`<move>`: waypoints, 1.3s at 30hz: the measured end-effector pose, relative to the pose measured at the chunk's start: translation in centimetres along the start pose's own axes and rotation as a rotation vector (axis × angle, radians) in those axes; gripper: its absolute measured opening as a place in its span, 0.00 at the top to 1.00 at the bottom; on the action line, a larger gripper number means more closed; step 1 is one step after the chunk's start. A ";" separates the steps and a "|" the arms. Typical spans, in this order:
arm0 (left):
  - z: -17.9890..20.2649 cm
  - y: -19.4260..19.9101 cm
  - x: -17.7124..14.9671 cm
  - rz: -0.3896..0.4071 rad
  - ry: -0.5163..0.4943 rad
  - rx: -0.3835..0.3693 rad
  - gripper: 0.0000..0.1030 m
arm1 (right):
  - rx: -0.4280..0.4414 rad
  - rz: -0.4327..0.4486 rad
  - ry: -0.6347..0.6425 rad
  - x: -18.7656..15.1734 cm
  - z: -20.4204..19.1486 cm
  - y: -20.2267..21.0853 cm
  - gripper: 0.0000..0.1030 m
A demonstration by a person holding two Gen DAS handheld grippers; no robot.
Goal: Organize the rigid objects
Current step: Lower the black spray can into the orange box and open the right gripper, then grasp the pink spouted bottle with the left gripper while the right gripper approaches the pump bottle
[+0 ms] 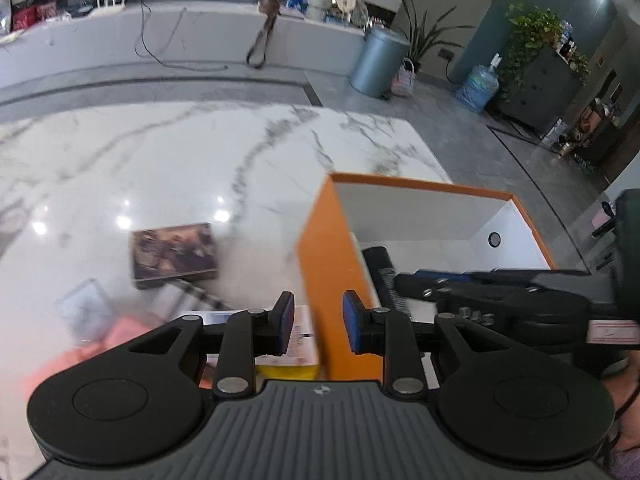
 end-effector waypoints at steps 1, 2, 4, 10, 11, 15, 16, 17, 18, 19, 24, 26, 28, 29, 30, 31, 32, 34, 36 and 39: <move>-0.5 0.6 -0.2 0.005 0.006 0.005 0.71 | 0.011 0.024 0.017 0.0 -0.7 0.8 0.83; -1.1 1.2 -0.4 0.010 0.013 0.019 0.71 | 0.027 0.043 0.030 0.0 -1.4 1.3 0.83; -2.3 2.1 -0.9 0.016 0.029 0.059 0.71 | 0.071 0.066 0.056 -0.1 -2.9 2.4 0.83; -5.8 3.6 -3.1 0.007 0.117 0.158 0.67 | 0.174 0.063 0.140 -1.5 -8.2 3.0 0.83; -6.3 3.8 -3.6 0.004 0.133 0.180 0.62 | 0.183 0.055 0.152 -1.9 -8.9 2.7 0.83; -8.0 3.9 -5.4 -0.006 0.202 0.216 0.46 | 0.216 0.008 0.176 -3.6 -11.4 0.6 0.82; -8.5 4.0 -5.8 -0.004 0.221 0.217 0.45 | 0.210 -0.004 0.180 -4.1 -11.9 -0.1 0.82; -9.0 4.0 -6.2 0.003 0.241 0.219 0.43 | 0.210 -0.017 0.176 -4.5 -12.1 -0.5 0.82; -9.5 4.1 -6.5 0.005 0.257 0.226 0.39 | 0.213 -0.036 0.165 -4.9 -12.4 -1.1 0.81; -10.0 4.1 -6.8 0.000 0.273 0.235 0.38 | 0.221 -0.056 0.153 -5.2 -12.5 -1.7 0.75; -11.4 4.2 -6.4 -0.002 0.242 0.269 0.38 | 0.229 -0.105 0.153 -6.6 -14.2 -3.5 0.68; -11.7 4.1 -6.0 -0.018 0.183 0.263 0.38 | 0.238 -0.118 0.164 -6.8 -14.9 -4.1 0.67; -11.8 3.7 -5.8 -0.053 0.102 0.261 0.38 | 0.222 -0.120 0.186 -6.6 -15.4 -4.5 0.67; -11.8 3.5 -5.7 -0.070 0.061 0.262 0.38 | 0.207 -0.120 0.196 -6.4 -15.5 -4.8 0.68; -12.0 3.4 -5.6 -0.081 0.021 0.261 0.38 | 0.197 -0.121 0.196 -6.1 -15.6 -5.1 0.68; -12.2 3.3 -5.6 -0.089 -0.009 0.257 0.38 | 0.195 -0.124 0.185 -5.7 -15.5 -5.5 0.68; -12.4 3.1 -5.6 -0.101 -0.037 0.253 0.38 | 0.195 -0.128 0.174 -5.5 -15.3 -5.7 0.68; -12.8 2.9 -5.7 -0.119 -0.075 0.243 0.38 | 0.191 -0.142 0.159 -5.0 -15.2 -6.3 0.67; -13.2 2.7 -5.7 -0.138 -0.120 0.228 0.38 | 0.182 -0.151 0.163 -4.9 -15.2 -6.7 0.67; -13.3 2.4 -6.0 -0.175 -0.207 0.219 0.38 | 0.169 -0.177 0.175 -5.0 -15.2 -7.6 0.67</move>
Point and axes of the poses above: each gripper's, at about its wrist camera, not at the fingertips, and y roughly against the way its jaws point, z to its right, x to its top, the point moved 2 cm from there along -y, roughly the way its jaws point, and after that the axes turned 5 degrees about -y, right-handed, at the moved point
